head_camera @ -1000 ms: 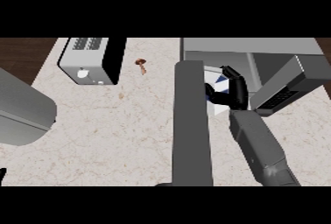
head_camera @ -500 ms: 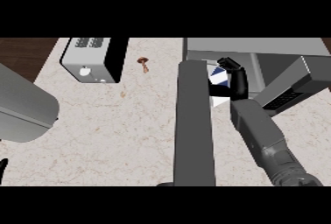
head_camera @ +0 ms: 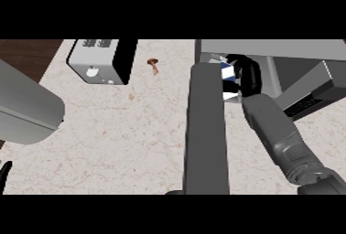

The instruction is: Pick up the milk, place it into the microwave and close the microwave

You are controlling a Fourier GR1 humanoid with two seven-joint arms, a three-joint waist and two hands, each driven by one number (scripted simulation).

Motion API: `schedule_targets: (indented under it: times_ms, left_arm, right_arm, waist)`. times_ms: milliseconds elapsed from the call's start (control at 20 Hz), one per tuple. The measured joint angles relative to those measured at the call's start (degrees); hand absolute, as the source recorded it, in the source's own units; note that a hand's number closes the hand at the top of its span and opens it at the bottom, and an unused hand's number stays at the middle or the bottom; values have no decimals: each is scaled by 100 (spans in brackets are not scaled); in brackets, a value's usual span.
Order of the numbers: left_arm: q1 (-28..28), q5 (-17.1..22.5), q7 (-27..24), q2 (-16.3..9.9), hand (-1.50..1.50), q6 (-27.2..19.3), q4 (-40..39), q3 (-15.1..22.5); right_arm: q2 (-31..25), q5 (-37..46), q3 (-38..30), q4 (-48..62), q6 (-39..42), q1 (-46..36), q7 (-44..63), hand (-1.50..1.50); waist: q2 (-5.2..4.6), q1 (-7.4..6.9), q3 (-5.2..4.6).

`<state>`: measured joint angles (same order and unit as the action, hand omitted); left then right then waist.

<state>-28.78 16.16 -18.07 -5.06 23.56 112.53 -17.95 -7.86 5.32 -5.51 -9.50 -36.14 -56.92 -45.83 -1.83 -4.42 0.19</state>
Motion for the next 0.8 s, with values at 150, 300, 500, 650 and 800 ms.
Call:
schedule_targets:
  times_ms: [150, 300, 500, 650, 800]
  left_arm:
    - [131, -15, 1, -40, -150, 5, -103, -11]
    - [182, -41, -20, -49, -150, 28, -150, -2]
    - [233, -84, -65, -81, -150, 79, -232, 4]
    - [280, -89, -66, -94, -150, 97, -280, 8]
    - [367, -125, -100, -94, -150, 98, -380, 20]
  right_arm:
    - [21, 42, -34, 125, -374, -135, 147, 150]
    - [-37, 11, -125, 171, -556, -181, 203, 150]
    - [-187, -49, -250, 221, -666, -185, 232, 150]
    - [-332, -63, -305, 279, -684, -159, 239, 150]
    - [-457, -37, -313, 367, -694, -122, 263, 150]
  waist:
    - [-32, -63, -2]
    - [-46, -93, -2]
    - [-86, -157, 2]
    - [-104, -182, 5]
    - [-129, -210, 6]
